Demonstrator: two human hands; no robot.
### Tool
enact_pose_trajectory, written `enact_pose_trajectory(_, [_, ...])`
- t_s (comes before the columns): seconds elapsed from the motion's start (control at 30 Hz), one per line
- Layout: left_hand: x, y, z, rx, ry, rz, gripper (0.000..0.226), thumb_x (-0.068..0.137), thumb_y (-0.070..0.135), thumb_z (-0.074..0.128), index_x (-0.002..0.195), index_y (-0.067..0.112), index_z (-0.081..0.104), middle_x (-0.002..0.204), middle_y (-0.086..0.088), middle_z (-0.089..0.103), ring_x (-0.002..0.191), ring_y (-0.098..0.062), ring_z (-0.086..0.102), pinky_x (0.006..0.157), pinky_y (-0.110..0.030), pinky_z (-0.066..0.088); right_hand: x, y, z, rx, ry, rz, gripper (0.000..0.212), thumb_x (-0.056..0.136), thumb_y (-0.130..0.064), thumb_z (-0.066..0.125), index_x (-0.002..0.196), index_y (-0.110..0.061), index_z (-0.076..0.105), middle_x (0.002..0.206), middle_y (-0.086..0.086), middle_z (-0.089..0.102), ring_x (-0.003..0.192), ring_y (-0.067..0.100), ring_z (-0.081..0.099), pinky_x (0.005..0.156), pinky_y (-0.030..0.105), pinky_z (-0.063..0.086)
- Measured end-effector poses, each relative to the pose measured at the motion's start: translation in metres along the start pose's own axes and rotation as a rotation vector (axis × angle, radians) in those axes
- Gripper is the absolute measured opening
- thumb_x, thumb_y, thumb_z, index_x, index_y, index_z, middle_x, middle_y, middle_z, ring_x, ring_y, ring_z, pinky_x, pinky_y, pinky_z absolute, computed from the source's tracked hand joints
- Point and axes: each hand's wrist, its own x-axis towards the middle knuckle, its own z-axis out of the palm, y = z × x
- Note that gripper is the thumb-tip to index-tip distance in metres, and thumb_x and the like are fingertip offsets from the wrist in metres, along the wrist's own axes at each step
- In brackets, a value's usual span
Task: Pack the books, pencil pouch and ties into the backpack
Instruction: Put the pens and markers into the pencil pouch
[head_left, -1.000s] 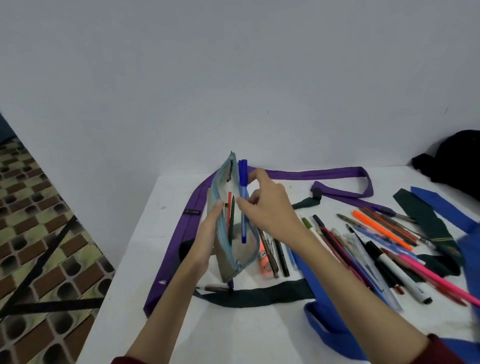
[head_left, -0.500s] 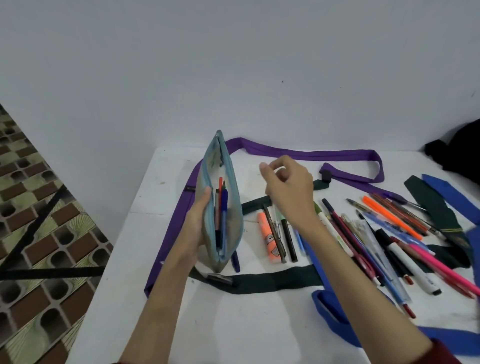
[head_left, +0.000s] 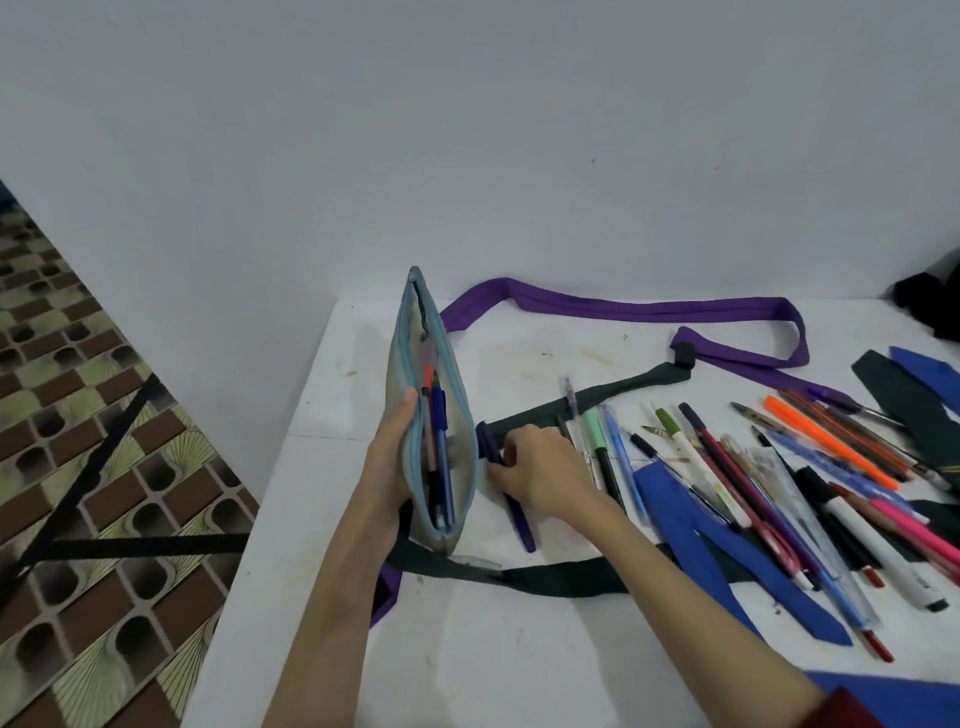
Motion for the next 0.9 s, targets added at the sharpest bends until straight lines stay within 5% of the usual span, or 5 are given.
enact_pose_trajectory(0.33, [0.007, 0.005, 0.025, 0.063, -0.003, 0.050, 0.045, 0.079, 0.052, 0.053, 0.111, 0.021, 0.061, 0.083, 0.004, 0.072, 0.078, -0.010, 0.069, 0.065, -0.025, 0.055, -0.029, -0.011, -0.100, 0.822, 0.637, -0.114, 0.012, 0.086, -0.007, 0.058, 0.090, -0.012, 0.049, 0.063, 0.010, 0.062, 0.046, 0.012, 0.056, 0.055, 0.029, 0.049])
enact_pose_trajectory(0.43, [0.007, -0.003, 0.035, 0.159, -0.024, 0.034, 0.067, 0.072, 0.064, 0.058, 0.128, 0.027, 0.052, 0.113, 0.000, 0.066, 0.104, -0.017, 0.064, 0.086, -0.035, 0.053, -0.043, -0.024, -0.117, 0.918, 0.787, -0.239, 0.019, 0.087, -0.003, 0.057, 0.103, -0.009, 0.047, 0.060, 0.008, 0.059, 0.046, 0.009, 0.054, 0.055, 0.023, 0.047])
enact_pose_trajectory(0.57, [0.004, -0.009, 0.042, 0.201, -0.047, 0.032, 0.087, 0.059, 0.074, 0.059, 0.134, 0.032, 0.046, 0.122, 0.002, 0.062, 0.110, -0.016, 0.061, 0.095, -0.042, 0.049, -0.048, -0.034, -0.105, 0.831, 0.692, -0.282, 0.026, 0.085, -0.007, 0.061, 0.103, -0.018, 0.046, 0.055, -0.004, 0.059, 0.050, 0.010, 0.055, 0.056, 0.023, 0.048])
enact_pose_trajectory(0.73, [0.005, -0.008, 0.039, 0.167, -0.074, 0.016, 0.068, 0.074, 0.063, 0.053, 0.133, 0.031, 0.048, 0.122, 0.002, 0.064, 0.105, -0.014, 0.065, 0.090, -0.037, 0.050, -0.040, -0.030, -0.085, 0.259, 0.490, -0.186, 0.034, 0.089, -0.031, 0.058, 0.119, -0.020, 0.046, 0.067, -0.004, 0.066, 0.062, 0.008, 0.054, 0.066, 0.027, 0.037])
enact_pose_trajectory(0.9, [0.005, -0.006, 0.039, 0.152, -0.038, -0.005, 0.065, 0.078, 0.064, 0.054, 0.134, 0.032, 0.048, 0.123, 0.000, 0.062, 0.112, -0.018, 0.060, 0.094, -0.040, 0.049, -0.036, -0.026, -0.085, 0.221, 0.510, -0.147, 0.041, 0.088, -0.046, 0.058, 0.120, -0.020, 0.054, 0.069, -0.008, 0.058, 0.077, 0.014, 0.057, 0.072, 0.028, 0.042])
